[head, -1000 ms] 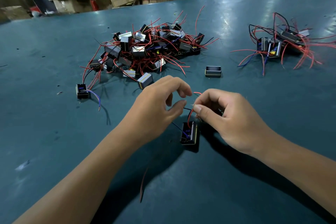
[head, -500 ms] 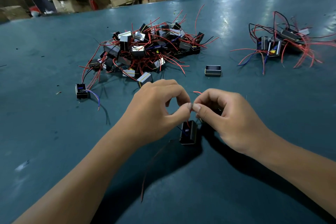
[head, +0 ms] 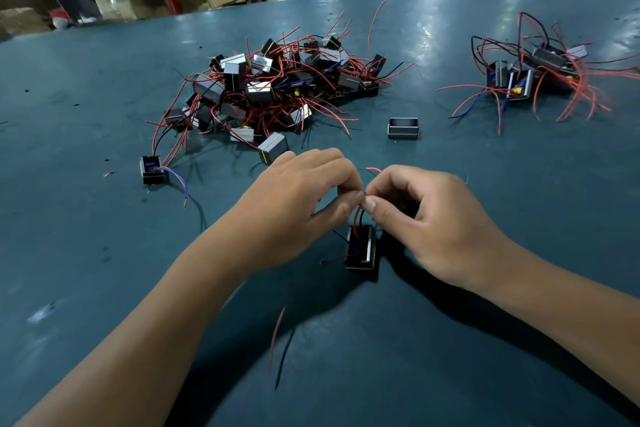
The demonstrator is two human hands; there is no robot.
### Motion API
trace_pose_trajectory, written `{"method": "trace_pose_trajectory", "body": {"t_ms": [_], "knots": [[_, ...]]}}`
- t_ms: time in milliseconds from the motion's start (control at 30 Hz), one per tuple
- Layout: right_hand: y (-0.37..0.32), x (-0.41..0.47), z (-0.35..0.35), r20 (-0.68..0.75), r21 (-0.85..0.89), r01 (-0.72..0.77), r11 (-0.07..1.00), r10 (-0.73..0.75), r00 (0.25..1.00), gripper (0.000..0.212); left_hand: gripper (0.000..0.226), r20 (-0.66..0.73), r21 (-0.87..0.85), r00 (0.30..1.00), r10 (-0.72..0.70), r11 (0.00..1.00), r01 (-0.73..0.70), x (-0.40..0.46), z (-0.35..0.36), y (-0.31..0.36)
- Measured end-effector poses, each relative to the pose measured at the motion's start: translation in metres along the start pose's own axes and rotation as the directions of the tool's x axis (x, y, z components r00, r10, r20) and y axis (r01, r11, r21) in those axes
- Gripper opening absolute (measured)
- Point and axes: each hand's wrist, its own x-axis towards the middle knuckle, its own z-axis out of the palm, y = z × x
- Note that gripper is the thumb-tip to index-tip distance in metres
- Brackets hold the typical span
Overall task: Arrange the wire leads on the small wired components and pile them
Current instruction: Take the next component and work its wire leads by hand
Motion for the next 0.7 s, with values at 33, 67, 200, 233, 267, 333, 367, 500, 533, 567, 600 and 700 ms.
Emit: {"method": "trace_pose_trajectory", "body": {"t_ms": [33, 67, 200, 233, 267, 333, 367, 500, 533, 567, 600, 700], "knots": [[0.000, 0.000, 0.000, 0.000, -0.002, 0.004, 1.000, -0.004, 1.000, 0.012, 0.015, 0.004, 0.002, 1.000, 0.006, 1.000, -0.006, 0.000, 0.000, 0.001], [-0.001, 0.000, 0.000, 0.001, -0.001, 0.009, 1.000, -0.009, 1.000, 0.012, 0.014, 0.007, 0.004, 1.000, 0.009, 1.000, -0.009, 0.000, 0.001, 0.001], [-0.002, 0.000, 0.000, 0.010, 0.006, 0.026, 1.000, -0.026, 1.000, 0.010, 0.016, 0.022, -0.067, 0.999, -0.024, 0.997, 0.025, 0.002, 0.002, 0.003], [-0.003, 0.000, 0.000, 0.010, 0.003, 0.034, 0.999, -0.034, 0.999, 0.010, 0.016, 0.031, -0.109, 0.999, -0.045, 0.993, 0.048, 0.002, 0.003, 0.004], [-0.003, -0.001, 0.001, 0.010, 0.000, 0.041, 0.999, -0.041, 0.999, 0.010, 0.016, 0.039, -0.149, 0.997, -0.072, 0.986, 0.077, 0.002, 0.003, 0.005], [-0.005, -0.001, 0.000, 0.006, -0.013, 0.061, 0.998, -0.061, 0.998, 0.010, 0.016, 0.054, -0.221, 0.988, -0.146, 0.963, 0.154, 0.002, 0.003, 0.007], [-0.006, -0.001, 0.000, 0.004, -0.028, 0.073, 0.997, -0.073, 0.997, 0.009, 0.016, 0.069, -0.264, 0.980, -0.186, 0.944, 0.198, 0.002, 0.003, 0.008], [-0.008, -0.001, 0.000, 0.014, -0.112, 0.128, 0.985, -0.128, 0.992, 0.009, 0.022, 0.142, -0.423, 0.932, -0.333, 0.831, 0.361, 0.003, 0.006, 0.010], [-0.008, -0.001, 0.000, 0.017, -0.125, 0.137, 0.983, -0.136, 0.991, 0.009, 0.023, 0.160, -0.449, 0.912, -0.377, 0.795, 0.408, 0.003, 0.007, 0.011], [-0.008, -0.001, 0.001, 0.019, -0.131, 0.140, 0.981, -0.139, 0.990, 0.009, 0.024, 0.176, -0.472, 0.892, -0.415, 0.760, 0.447, 0.003, 0.008, 0.010], [-0.008, -0.001, 0.000, 0.019, -0.129, 0.137, 0.982, -0.136, 0.991, 0.010, 0.023, 0.183, -0.487, 0.883, -0.432, 0.741, 0.463, 0.003, 0.008, 0.010], [-0.006, 0.000, -0.001, 0.000, -0.108, 0.116, 0.987, -0.117, 0.993, 0.011, 0.013, 0.109, -0.456, 0.946, -0.306, 0.830, 0.321, 0.000, 0.001, 0.004]]}}
